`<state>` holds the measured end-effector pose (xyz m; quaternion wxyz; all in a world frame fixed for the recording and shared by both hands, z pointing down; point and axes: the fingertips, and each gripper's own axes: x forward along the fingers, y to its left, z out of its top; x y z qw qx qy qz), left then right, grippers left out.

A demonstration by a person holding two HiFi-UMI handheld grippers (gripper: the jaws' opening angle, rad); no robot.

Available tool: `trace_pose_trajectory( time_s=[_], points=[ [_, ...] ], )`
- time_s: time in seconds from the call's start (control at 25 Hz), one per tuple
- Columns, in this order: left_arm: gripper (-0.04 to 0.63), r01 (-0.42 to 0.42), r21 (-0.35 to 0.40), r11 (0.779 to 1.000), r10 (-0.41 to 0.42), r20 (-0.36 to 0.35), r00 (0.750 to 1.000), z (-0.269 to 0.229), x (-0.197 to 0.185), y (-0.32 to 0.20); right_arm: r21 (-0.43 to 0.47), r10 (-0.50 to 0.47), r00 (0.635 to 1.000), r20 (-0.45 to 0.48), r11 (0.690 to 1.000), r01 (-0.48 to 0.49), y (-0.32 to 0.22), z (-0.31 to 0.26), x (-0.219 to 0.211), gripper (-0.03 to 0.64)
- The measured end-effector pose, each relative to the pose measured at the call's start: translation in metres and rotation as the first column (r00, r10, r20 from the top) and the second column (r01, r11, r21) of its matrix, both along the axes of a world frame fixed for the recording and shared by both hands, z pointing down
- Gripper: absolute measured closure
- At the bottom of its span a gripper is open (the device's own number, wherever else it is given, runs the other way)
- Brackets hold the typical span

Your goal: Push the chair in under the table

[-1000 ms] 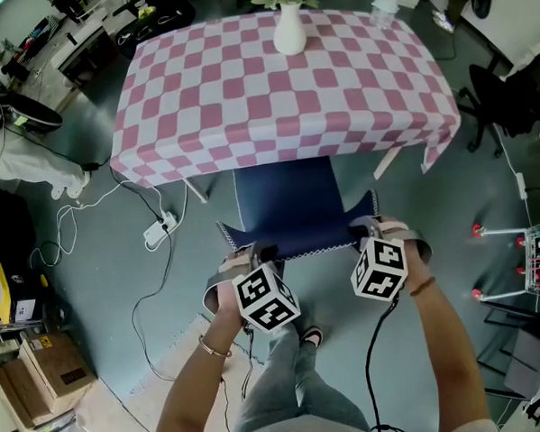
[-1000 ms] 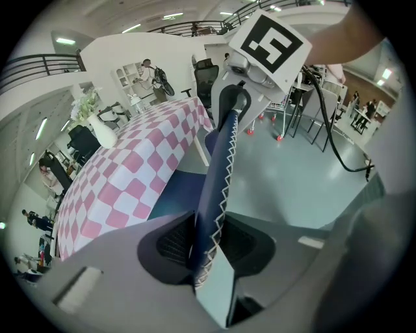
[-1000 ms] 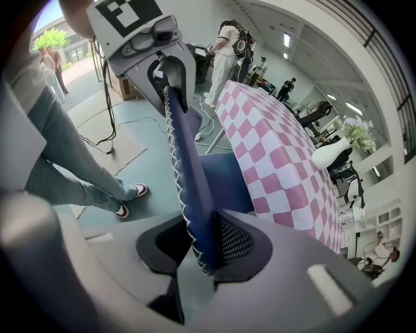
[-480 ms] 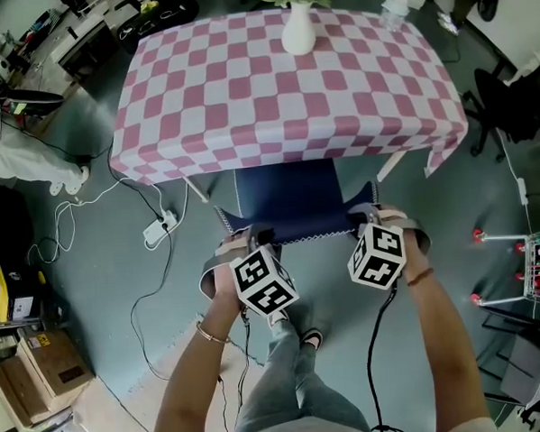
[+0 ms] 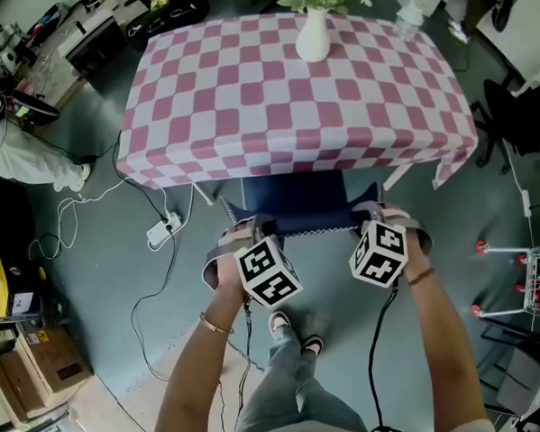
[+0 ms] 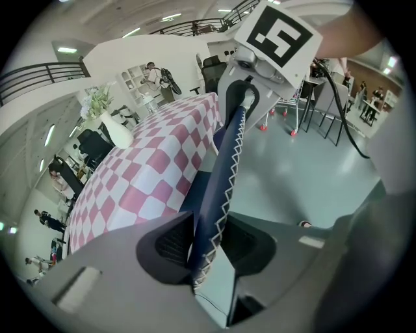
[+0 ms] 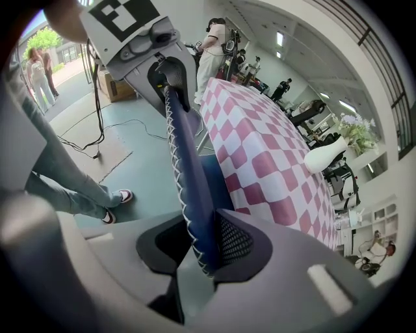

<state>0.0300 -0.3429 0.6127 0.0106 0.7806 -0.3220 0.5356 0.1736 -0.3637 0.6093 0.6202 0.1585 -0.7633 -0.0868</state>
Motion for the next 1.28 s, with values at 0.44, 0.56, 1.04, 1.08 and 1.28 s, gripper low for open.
trace_pose_trajectory(
  time_s=[0.44, 0.56, 1.04, 1.08, 1.28],
  points=[
    [0.479, 0.004, -0.009, 1.000, -0.004, 0.007, 1.000, 0.000, -0.015, -0.039, 0.002, -0.008, 1.000, 0.022, 1.000, 0.008, -0.034, -0.002, -0.014, 0.523],
    [0.479, 0.002, -0.019, 1.000, -0.002, 0.006, 1.000, 0.001, -0.014, -0.043, 0.002, -0.006, 1.000, 0.025, 1.000, 0.006, -0.039, -0.002, -0.013, 0.523],
    [0.474, -0.061, -0.042, 0.997, 0.061, -0.007, 0.998, 0.005, -0.009, -0.035, -0.063, -0.028, 0.999, 0.018, 0.998, 0.029, -0.030, 0.003, -0.009, 0.518],
    [0.474, -0.067, -0.045, 0.997, 0.067, -0.004, 0.998, 0.005, -0.008, -0.034, -0.064, -0.029, 0.999, 0.026, 0.997, 0.030, -0.030, 0.003, -0.008, 0.517],
    [0.450, -0.068, -0.086, 0.994, 0.065, -0.034, 0.997, 0.003, -0.007, -0.029, -0.057, -0.042, 0.999, 0.027, 0.997, 0.044, -0.029, 0.002, -0.006, 0.495]
  ],
)
